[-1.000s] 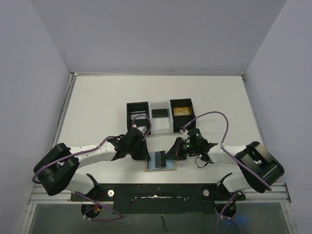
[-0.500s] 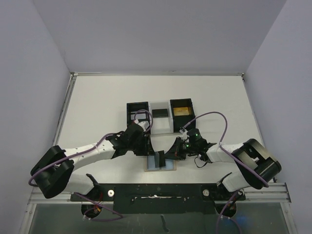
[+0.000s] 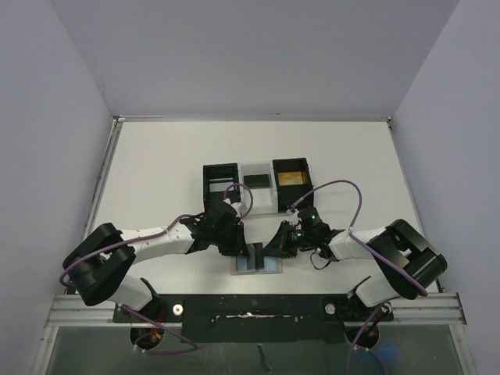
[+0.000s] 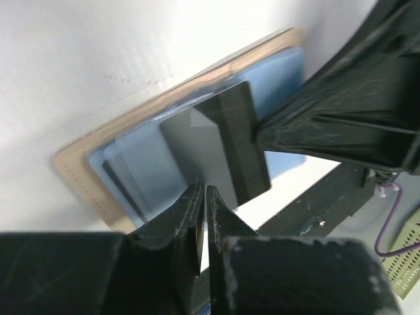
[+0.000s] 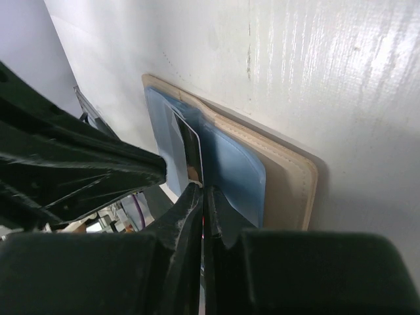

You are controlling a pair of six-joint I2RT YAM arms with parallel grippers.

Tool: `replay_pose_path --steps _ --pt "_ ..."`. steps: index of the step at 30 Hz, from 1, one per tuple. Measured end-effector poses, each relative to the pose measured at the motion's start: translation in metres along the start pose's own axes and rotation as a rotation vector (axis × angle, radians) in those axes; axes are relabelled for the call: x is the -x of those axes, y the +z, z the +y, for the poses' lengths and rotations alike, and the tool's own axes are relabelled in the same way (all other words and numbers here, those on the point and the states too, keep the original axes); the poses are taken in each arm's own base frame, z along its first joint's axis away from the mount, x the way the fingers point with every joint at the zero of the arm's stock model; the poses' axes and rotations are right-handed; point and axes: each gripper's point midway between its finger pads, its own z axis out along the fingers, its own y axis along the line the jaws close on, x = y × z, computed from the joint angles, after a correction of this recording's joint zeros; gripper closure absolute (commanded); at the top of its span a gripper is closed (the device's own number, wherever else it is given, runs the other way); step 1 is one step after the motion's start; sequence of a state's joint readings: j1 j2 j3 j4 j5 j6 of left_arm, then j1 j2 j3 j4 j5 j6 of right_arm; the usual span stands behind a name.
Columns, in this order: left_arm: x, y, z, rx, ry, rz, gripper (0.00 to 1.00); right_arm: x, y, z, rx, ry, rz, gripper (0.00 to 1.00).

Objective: Take the credit cards out of the card holder

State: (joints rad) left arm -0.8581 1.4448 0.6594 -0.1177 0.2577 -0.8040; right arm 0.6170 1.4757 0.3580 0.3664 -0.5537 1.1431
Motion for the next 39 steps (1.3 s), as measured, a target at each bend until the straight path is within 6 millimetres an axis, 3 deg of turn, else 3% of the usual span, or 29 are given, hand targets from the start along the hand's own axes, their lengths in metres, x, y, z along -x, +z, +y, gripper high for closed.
replay_pose_path --steps 4,14,18,25,30,39 --pt "-0.012 0.005 0.014 0.061 -0.002 0.04 0.99 0.0 0.0 0.0 0.001 0.006 -0.001 0.99" --pt "-0.011 0.006 0.015 0.097 0.007 0.032 1.0 -0.001 0.001 0.008 0.044 0.022 -0.02 0.81" --pt "-0.011 0.006 0.015 0.1 0.003 0.03 1.0 -0.003 0.005 0.011 0.061 0.025 -0.018 0.79" --pt "-0.011 0.006 0.016 0.103 0.002 0.028 1.0 -0.009 0.011 0.008 0.048 0.023 -0.003 0.99" --pt "-0.011 0.006 0.016 0.105 0.003 0.027 1.0 -0.006 0.006 0.012 0.058 -0.001 -0.018 1.0" --pt "-0.01 0.006 0.015 0.103 0.006 0.024 1.0 -0.008 0.001 0.0 0.004 0.006 -0.005 0.76"
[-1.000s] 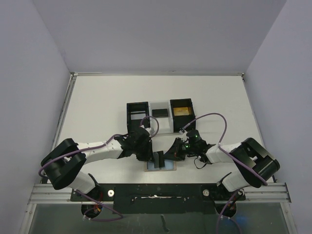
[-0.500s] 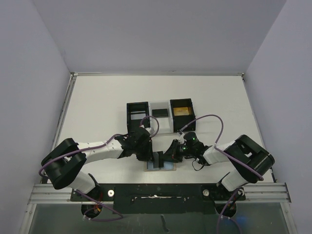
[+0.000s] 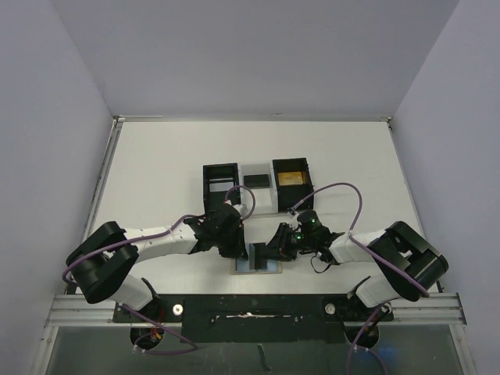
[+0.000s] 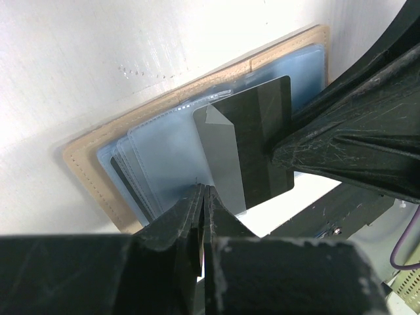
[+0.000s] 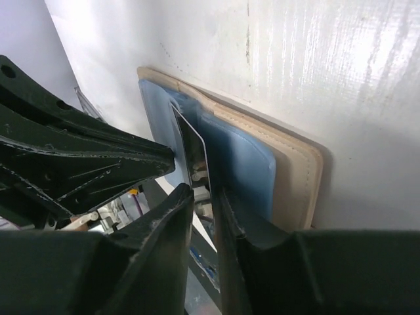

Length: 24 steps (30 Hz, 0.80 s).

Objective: Take the credit cards out of the card holder

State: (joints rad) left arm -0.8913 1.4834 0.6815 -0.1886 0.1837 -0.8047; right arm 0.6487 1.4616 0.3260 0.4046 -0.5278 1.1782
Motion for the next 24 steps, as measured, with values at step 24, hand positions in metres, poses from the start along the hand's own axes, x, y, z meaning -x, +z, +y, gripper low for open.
replay_pose_path --steps 24 --pt "0.0 0.0 0.0 0.003 0.005 0.001 1.0 0.002 0.012 0.014 0.064 -0.008 -0.035 1.0"
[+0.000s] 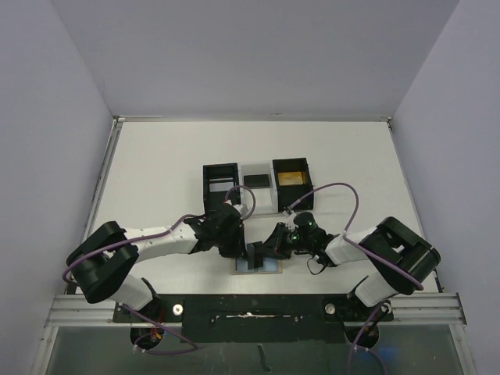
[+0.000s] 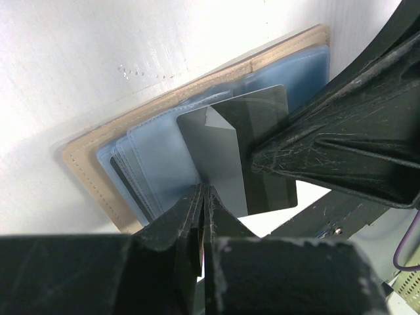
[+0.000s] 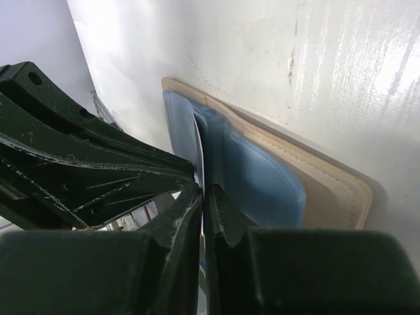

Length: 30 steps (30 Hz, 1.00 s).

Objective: Take the credit cards out of the card holder

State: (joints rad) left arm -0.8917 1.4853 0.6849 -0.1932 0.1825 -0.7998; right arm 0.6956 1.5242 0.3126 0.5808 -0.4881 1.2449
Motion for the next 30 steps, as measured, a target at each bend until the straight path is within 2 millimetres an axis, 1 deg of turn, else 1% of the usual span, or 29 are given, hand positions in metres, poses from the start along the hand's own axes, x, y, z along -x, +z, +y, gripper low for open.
replay_pose_path --steps 4,11,20,26,30 --pt "0.0 0.0 0.0 0.002 -0.002 -0.001 1.0 0.002 -0.001 0.0 -0.017 -0.013 -0.009 1.0" --pt "0.003 -0.002 0.003 0.021 -0.003 -0.021 1.0 0.006 -0.012 0.004 -0.044 -0.057 -0.028 1.0" --pt "0.003 -0.002 0.003 0.024 -0.004 -0.024 1.0 0.01 -0.021 0.0 -0.094 -0.058 -0.058 1.0" --pt "0.005 -0.003 0.006 0.038 -0.005 -0.037 0.99 0.019 -0.031 0.012 -0.089 -0.095 -0.117 1.0" --pt "0.006 -0.004 0.008 0.05 -0.006 -0.044 0.98 0.021 -0.031 0.017 -0.079 -0.105 -0.123 1.0"
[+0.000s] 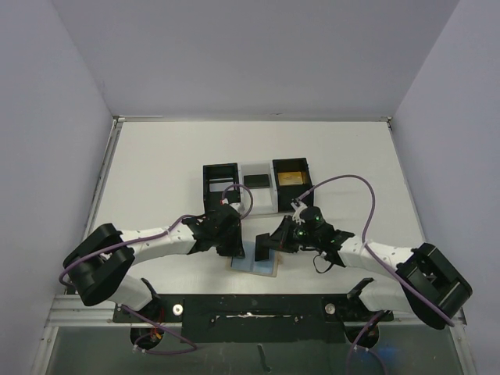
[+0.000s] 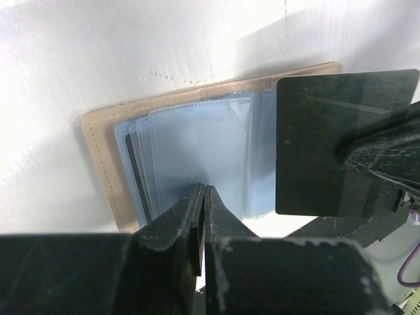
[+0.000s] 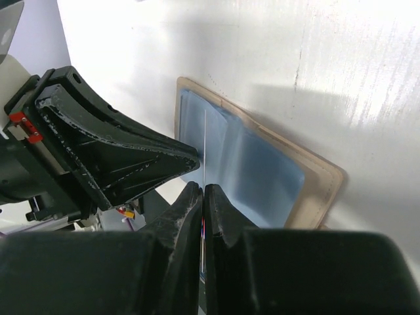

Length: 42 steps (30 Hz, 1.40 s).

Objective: Take the credit cards out of the card holder

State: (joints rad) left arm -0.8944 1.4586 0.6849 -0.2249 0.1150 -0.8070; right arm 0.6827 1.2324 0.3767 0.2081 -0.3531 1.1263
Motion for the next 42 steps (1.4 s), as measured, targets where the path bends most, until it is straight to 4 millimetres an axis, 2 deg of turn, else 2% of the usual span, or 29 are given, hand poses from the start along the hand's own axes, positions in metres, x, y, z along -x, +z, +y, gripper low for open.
replay_pose_path --steps 9,14,17,19,23,27,32,37,39,42 --pt "0.0 0.0 0.001 0.005 0.001 -0.001 0.94 -0.014 0.021 -0.016 -0.03 0.038 0.068 1.0" --pt "0.001 -0.003 0.0 0.001 0.004 -0.005 0.9 -0.014 0.025 -0.015 -0.023 0.044 0.078 0.87" --pt "0.0 -0.003 -0.001 -0.005 0.005 -0.004 0.9 -0.013 0.025 -0.014 -0.021 0.042 0.077 0.83" --pt "-0.001 -0.002 -0.001 -0.009 0.004 0.001 0.9 -0.014 0.025 -0.014 -0.024 0.042 0.079 0.85" --pt "-0.002 -0.003 -0.001 -0.013 0.004 0.006 0.9 -0.016 0.024 -0.017 -0.034 0.045 0.085 1.0" --pt "-0.002 -0.003 -0.001 -0.011 0.004 0.006 0.89 -0.013 0.019 -0.011 -0.025 0.038 0.072 1.0" --pt "0.004 -0.008 -0.001 -0.008 0.006 -0.029 0.8 -0.002 0.004 -0.003 -0.022 -0.004 0.008 1.0" --pt "0.023 -0.035 -0.01 -0.049 0.017 -0.152 0.59 0.021 -0.015 0.01 -0.006 -0.117 -0.109 1.0" --pt "0.031 -0.046 -0.012 -0.062 0.021 -0.198 0.55 0.032 -0.024 0.019 0.011 -0.187 -0.174 1.0" --pt "0.044 -0.06 -0.007 -0.064 0.022 -0.249 0.44 0.045 -0.039 0.036 0.041 -0.335 -0.277 1.0"
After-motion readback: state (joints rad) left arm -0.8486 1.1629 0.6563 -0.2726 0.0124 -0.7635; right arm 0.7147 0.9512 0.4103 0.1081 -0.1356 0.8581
